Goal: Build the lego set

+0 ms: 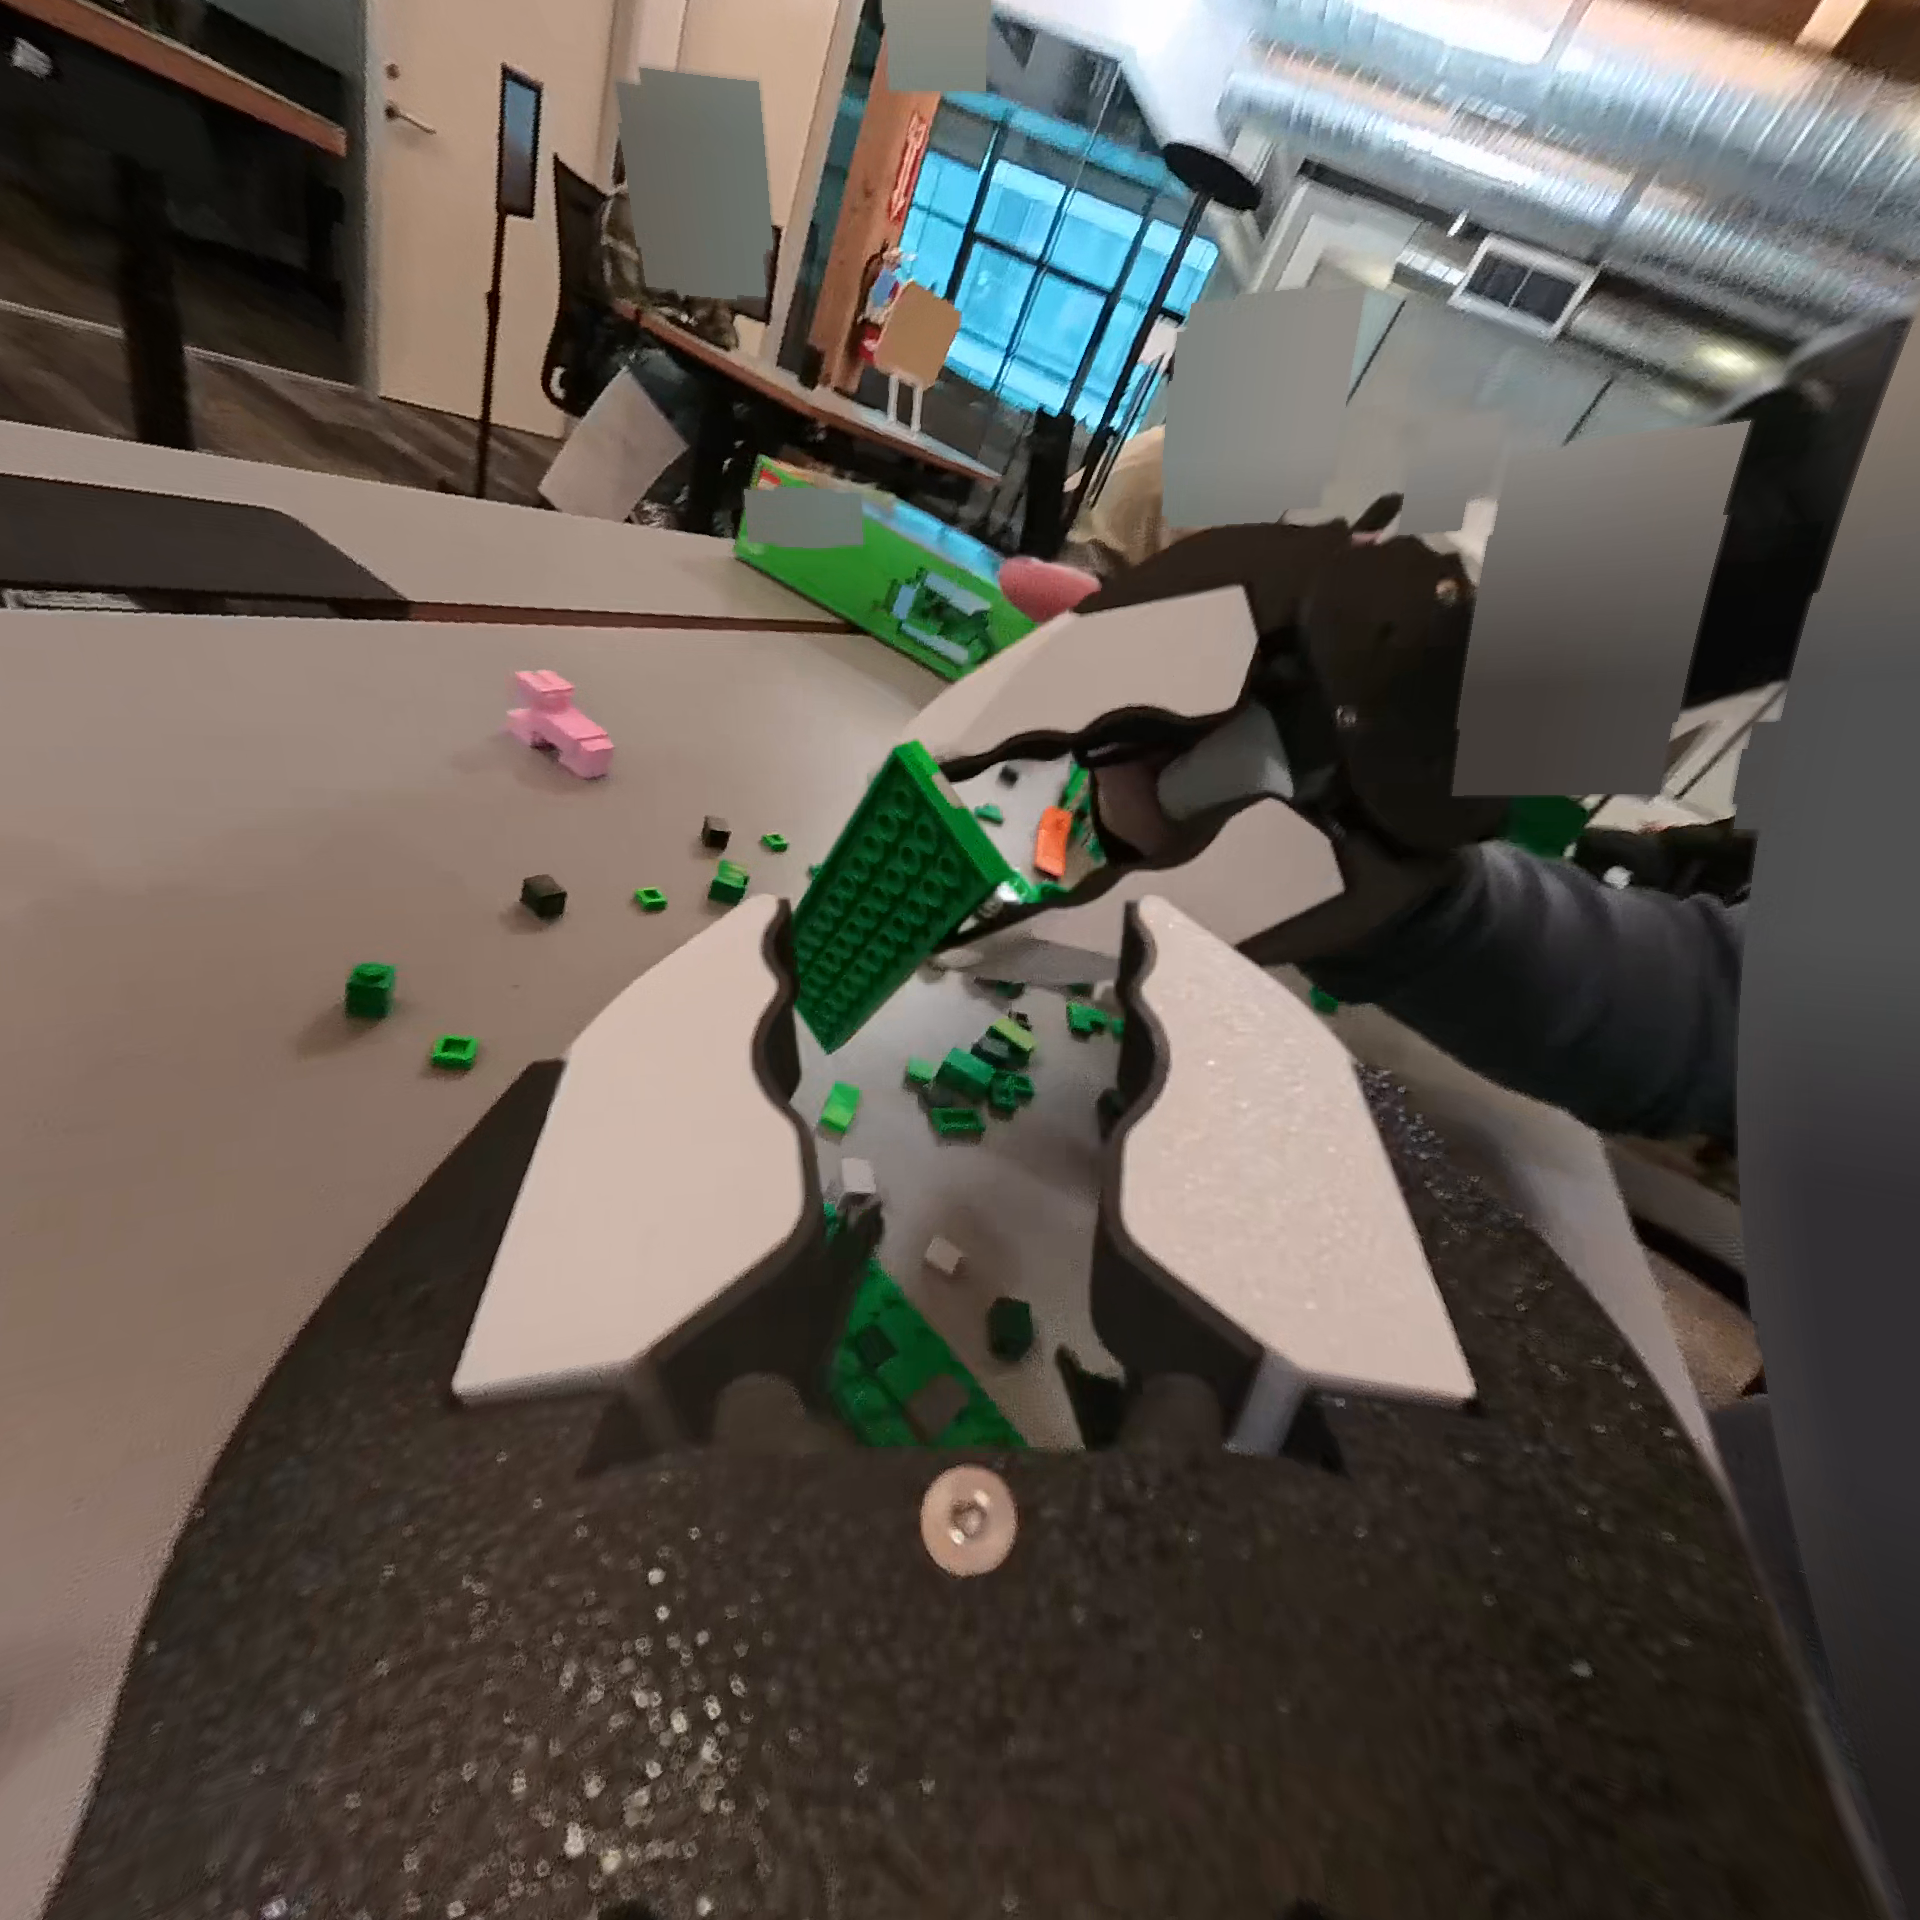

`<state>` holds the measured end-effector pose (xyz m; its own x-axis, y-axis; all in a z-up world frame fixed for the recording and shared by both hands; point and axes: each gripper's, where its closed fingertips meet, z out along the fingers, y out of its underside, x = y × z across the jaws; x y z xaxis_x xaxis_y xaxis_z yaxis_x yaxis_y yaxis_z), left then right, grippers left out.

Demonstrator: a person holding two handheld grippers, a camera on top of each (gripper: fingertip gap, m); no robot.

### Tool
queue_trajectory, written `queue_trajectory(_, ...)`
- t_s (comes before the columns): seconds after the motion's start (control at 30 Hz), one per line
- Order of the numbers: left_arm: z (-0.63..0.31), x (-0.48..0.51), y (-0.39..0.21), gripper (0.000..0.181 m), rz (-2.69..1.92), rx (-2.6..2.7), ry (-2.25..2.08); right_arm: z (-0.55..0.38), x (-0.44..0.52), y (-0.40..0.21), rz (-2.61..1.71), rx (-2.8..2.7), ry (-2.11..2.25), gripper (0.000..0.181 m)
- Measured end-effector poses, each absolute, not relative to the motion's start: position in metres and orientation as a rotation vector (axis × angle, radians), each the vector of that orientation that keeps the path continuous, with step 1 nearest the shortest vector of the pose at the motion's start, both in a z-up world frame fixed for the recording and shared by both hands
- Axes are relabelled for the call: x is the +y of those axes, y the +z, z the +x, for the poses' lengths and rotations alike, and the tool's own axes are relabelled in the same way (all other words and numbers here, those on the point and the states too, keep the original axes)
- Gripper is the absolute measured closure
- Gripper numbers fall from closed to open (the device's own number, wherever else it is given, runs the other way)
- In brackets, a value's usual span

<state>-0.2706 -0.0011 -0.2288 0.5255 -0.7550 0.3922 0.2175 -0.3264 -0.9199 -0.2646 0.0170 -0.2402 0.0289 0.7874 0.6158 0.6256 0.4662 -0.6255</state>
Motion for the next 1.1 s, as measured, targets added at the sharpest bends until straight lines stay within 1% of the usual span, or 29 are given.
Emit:
queue_trajectory(0.1,-0.269,-0.004,-0.224,0.124,-1.597,0.455,-1.128,-0.268,0.007,-0.237,-1.175,-1.696,0.143,0.148)
queue_trajectory(0.17,-0.262,-0.013,-0.221,0.143,-1.578,0.497,-1.235,-0.269,0.003,-0.240,-1.133,-1.748,0.044,0.148)
queue_trajectory(0.27,-0.260,-0.018,-0.220,0.142,-1.588,0.497,-1.324,-0.269,0.001,-0.241,-1.076,-1.780,-0.084,0.148)
queue_trajectory(0.33,-0.261,-0.015,-0.227,0.141,-1.629,0.512,-1.266,-0.270,-0.003,-0.241,-1.046,-1.796,-0.125,0.148)
queue_trajectory(0.47,-0.257,-0.014,-0.243,0.145,-1.722,0.583,-1.149,-0.272,-0.005,-0.244,-0.979,-1.824,-0.248,0.148)
queue_trajectory(0.57,-0.257,-0.013,-0.247,0.146,-1.749,0.590,-1.132,-0.272,-0.005,-0.248,-0.980,-1.809,-0.236,0.148)
queue_trajectory(0.6,-0.257,-0.014,-0.248,0.152,-1.753,0.594,-1.145,-0.271,-0.002,-0.249,-0.994,-1.798,-0.239,0.148)
queue_trajectory(0.67,-0.262,-0.011,-0.250,0.171,-1.762,0.576,-1.126,-0.268,-0.001,-0.248,-0.998,-1.781,-0.227,0.148)
queue_trajectory(0.7,-0.263,-0.011,-0.252,0.174,-1.769,0.575,-1.129,-0.268,-0.002,-0.247,-1.004,-1.771,-0.199,0.149)
queue_trajectory(0.73,-0.262,-0.012,-0.251,0.174,-1.768,0.569,-1.163,-0.267,-0.003,-0.247,-1.005,-1.765,-0.184,0.149)
queue_trajectory(0.87,-0.263,-0.012,-0.250,0.176,-1.774,0.543,-1.192,-0.267,-0.007,-0.244,-1.011,-1.727,-0.112,0.139)
queue_trajectory(0.93,-0.262,-0.014,-0.250,0.176,-1.783,0.553,-1.202,-0.264,-0.002,-0.251,-1.106,-1.728,-0.116,0.122)
queue_trajectory(1.0,-0.259,-0.017,-0.250,0.176,-1.782,0.560,-1.234,-0.263,0.002,-0.259,-1.141,-1.749,-0.151,0.115)
queue_trajectory(1.03,-0.257,-0.019,-0.250,0.176,-1.782,0.570,-1.256,-0.263,0.004,-0.261,-1.124,-1.757,-0.186,0.118)
queue_trajectory(1.1,-0.252,-0.023,-0.249,0.175,-1.773,0.589,-1.298,-0.264,0.006,-0.262,-1.090,-1.763,-0.252,0.131)
